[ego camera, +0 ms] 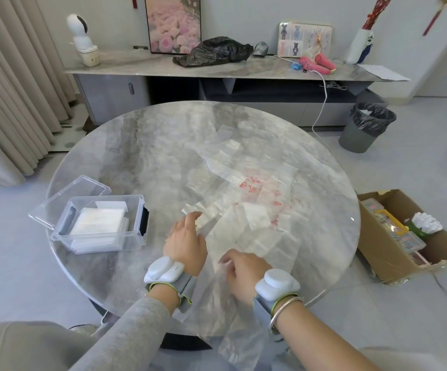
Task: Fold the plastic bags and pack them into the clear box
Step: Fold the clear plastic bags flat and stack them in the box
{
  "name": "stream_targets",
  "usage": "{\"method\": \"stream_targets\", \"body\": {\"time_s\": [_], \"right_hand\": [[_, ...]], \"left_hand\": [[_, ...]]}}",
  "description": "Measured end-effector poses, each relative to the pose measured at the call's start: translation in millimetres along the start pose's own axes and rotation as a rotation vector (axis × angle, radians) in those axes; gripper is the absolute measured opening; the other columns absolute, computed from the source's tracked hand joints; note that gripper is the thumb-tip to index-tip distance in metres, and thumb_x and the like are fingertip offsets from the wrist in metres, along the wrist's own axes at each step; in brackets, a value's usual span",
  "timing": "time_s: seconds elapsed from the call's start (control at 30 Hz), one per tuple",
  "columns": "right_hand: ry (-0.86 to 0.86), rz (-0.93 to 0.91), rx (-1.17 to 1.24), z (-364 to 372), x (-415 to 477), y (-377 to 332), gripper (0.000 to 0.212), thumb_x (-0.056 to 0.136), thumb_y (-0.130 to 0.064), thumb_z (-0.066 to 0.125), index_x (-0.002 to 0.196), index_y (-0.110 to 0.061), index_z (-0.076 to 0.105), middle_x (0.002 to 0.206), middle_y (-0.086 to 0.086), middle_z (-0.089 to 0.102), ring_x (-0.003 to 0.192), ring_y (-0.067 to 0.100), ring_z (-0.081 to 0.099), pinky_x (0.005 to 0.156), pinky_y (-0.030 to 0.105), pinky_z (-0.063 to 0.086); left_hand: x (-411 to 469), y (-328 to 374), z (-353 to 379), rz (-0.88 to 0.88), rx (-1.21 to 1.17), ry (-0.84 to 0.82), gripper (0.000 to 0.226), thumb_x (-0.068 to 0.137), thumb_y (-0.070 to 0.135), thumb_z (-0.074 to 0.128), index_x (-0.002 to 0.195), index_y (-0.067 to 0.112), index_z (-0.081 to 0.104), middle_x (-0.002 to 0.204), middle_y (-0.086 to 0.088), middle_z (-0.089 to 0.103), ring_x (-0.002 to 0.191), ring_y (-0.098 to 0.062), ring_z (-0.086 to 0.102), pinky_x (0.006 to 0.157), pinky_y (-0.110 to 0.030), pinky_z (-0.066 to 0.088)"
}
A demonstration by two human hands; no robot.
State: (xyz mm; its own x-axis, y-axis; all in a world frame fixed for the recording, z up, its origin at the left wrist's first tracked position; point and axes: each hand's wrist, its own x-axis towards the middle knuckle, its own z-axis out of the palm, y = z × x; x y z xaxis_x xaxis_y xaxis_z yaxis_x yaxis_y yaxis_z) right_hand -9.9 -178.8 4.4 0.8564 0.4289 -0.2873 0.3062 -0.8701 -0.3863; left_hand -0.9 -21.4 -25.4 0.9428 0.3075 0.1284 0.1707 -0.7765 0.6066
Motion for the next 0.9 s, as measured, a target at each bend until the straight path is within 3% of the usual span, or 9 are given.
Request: {"method": "stream_targets", "body": {"time_s": [0.1, 0.2, 0.27, 0.37, 0.5, 0.6, 0.7, 0.77, 0.9], "right_hand": [[0.12, -0.018, -0.222, -2, 7, 8, 0.039, 0.09, -0.008, 0.044, 0.126, -0.022, 0.047, 0.126, 0.0, 0.046, 0.116, 0.022, 0.044, 0.075, 0.03, 0.039], [0.148, -0.117, -0.287, 9, 16, 16, 0.041, 0.087, -0.007, 0.049, 0.128, -0.016, 0.049, 0.132, 0.005, 0.043, 0.121, 0.027, 0.043, 0.084, 0.034, 0.043], [0.163, -0.155, -0.265, 15, 21, 23, 0.045, 0.089, -0.013, 0.055, 0.134, -0.015, 0.049, 0.145, 0.008, 0.039, 0.133, 0.032, 0.039, 0.094, 0.039, 0.044], [0.044, -0.132, -0.29, 17, 21, 30, 0.055, 0.098, -0.016, 0.04, 0.15, -0.018, 0.024, 0.16, 0.003, 0.012, 0.147, 0.026, 0.012, 0.112, 0.036, 0.026], [-0.037, -0.112, -0.324, 14, 17, 33, 0.064, 0.096, -0.008, 0.029, 0.153, -0.022, 0.006, 0.161, 0.0, -0.005, 0.148, 0.024, -0.002, 0.119, 0.034, 0.012], [-0.054, -0.085, -0.314, 14, 15, 31, 0.066, 0.096, -0.008, 0.03, 0.154, -0.022, 0.001, 0.161, 0.001, -0.007, 0.148, 0.024, -0.003, 0.119, 0.034, 0.012], [-0.047, -0.044, -0.307, 9, 9, 21, 0.067, 0.096, -0.008, 0.033, 0.154, -0.022, 0.0, 0.161, 0.002, -0.005, 0.147, 0.026, 0.008, 0.113, 0.036, 0.028], [-0.006, -0.032, -0.347, 6, 6, 15, 0.07, 0.093, -0.008, 0.038, 0.153, -0.02, 0.004, 0.161, 0.004, 0.0, 0.141, 0.028, 0.022, 0.102, 0.038, 0.039], [0.097, -0.067, -0.388, 6, 7, 13, 0.059, 0.095, -0.017, 0.04, 0.15, -0.021, 0.02, 0.157, 0.004, 0.016, 0.136, 0.028, 0.028, 0.098, 0.038, 0.037]], "left_hand": [[-16, 3, 1, 0.132, 0.097, 0.013, 0.034, 0.088, 0.011, 0.055, 0.121, 0.017, 0.054, 0.115, -0.002, 0.056, 0.106, -0.025, 0.053, 0.077, -0.034, 0.044], [-33, 4, 7, 0.273, 0.205, -0.055, 0.023, 0.085, 0.013, 0.058, 0.107, 0.021, 0.061, 0.102, 0.002, 0.058, 0.096, -0.024, 0.057, 0.072, -0.032, 0.042], [-40, 2, 11, 0.311, 0.271, -0.099, 0.022, 0.087, 0.02, 0.059, 0.109, 0.022, 0.06, 0.106, 0.002, 0.057, 0.098, -0.024, 0.057, 0.077, -0.031, 0.04], [-40, -10, 16, 0.298, 0.348, -0.137, 0.032, 0.091, 0.045, 0.056, 0.117, 0.026, 0.057, 0.118, 0.004, 0.051, 0.107, -0.021, 0.051, 0.088, -0.03, 0.039], [-39, -25, 24, 0.422, 0.45, -0.063, 0.048, 0.075, 0.063, 0.061, 0.102, 0.023, 0.066, 0.107, 0.003, 0.061, 0.093, -0.02, 0.06, 0.081, -0.032, 0.043], [-34, -29, 24, 0.475, 0.499, -0.006, 0.053, 0.069, 0.053, 0.079, 0.105, 0.016, 0.067, 0.112, -0.003, 0.064, 0.097, -0.024, 0.061, 0.085, -0.035, 0.036], [-22, -32, 17, 0.441, 0.566, 0.049, 0.063, 0.059, 0.038, 0.089, 0.111, 0.009, 0.067, 0.12, -0.011, 0.064, 0.104, -0.031, 0.06, 0.09, -0.04, 0.035], [-17, -33, 12, 0.394, 0.559, 0.069, 0.066, 0.055, 0.028, 0.09, 0.113, 0.007, 0.065, 0.123, -0.013, 0.062, 0.108, -0.033, 0.058, 0.091, -0.041, 0.035], [-21, -36, 17, 0.444, 0.464, 0.057, 0.056, 0.064, 0.022, 0.084, 0.116, 0.012, 0.064, 0.126, -0.01, 0.061, 0.109, -0.03, 0.06, 0.094, -0.039, 0.041]]}}
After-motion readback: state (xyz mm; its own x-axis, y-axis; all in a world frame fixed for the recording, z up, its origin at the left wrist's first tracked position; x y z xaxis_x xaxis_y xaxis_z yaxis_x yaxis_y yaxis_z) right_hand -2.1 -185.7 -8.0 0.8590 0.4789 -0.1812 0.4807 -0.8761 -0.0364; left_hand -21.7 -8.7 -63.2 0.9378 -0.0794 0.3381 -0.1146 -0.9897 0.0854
